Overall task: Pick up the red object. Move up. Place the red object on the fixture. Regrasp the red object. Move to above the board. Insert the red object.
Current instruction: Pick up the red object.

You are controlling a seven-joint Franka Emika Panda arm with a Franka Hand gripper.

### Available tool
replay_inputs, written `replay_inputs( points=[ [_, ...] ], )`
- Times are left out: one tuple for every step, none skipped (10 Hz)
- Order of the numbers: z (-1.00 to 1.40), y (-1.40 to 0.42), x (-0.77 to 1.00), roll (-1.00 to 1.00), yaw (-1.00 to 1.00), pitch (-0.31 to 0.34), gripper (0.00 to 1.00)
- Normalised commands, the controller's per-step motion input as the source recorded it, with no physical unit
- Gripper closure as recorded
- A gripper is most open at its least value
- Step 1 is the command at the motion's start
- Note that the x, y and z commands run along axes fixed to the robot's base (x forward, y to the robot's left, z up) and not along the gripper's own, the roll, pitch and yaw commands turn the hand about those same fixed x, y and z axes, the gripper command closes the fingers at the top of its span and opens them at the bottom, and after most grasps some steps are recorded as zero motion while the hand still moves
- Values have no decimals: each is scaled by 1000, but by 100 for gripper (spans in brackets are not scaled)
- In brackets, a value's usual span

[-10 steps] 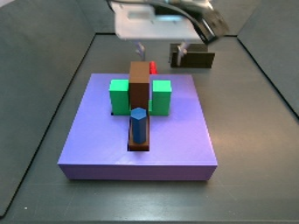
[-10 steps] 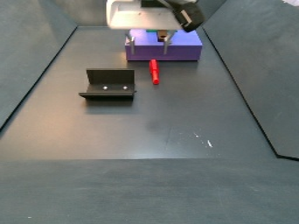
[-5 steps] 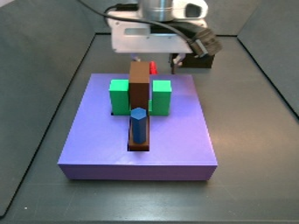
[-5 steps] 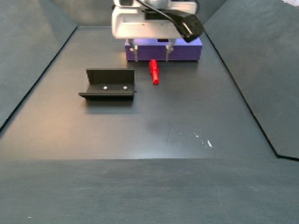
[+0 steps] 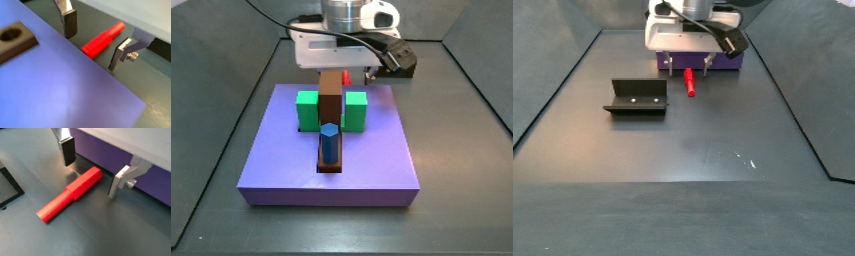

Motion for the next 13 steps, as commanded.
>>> replay_inputs(
  points=[
    [-134,0,100,107,-111,0,0],
    [-66,0,0,90,-77,0,0],
    [-23,0,-3,4,0,0,0],
    [-29,0,0,16,0,0,0],
    [-17,0,0,13,0,0,0],
    [0,0,0,6,0,0,0],
    [0,0,0,20,0,0,0],
    [0,0,0,0,0,0,0],
    [0,0,0,0,0,0,100],
    [0,0,0,0,0,0,100],
    [0,0,0,0,0,0,100],
    [0,0,0,0,0,0,100],
    [0,0,0,0,0,0,100]
  ],
)
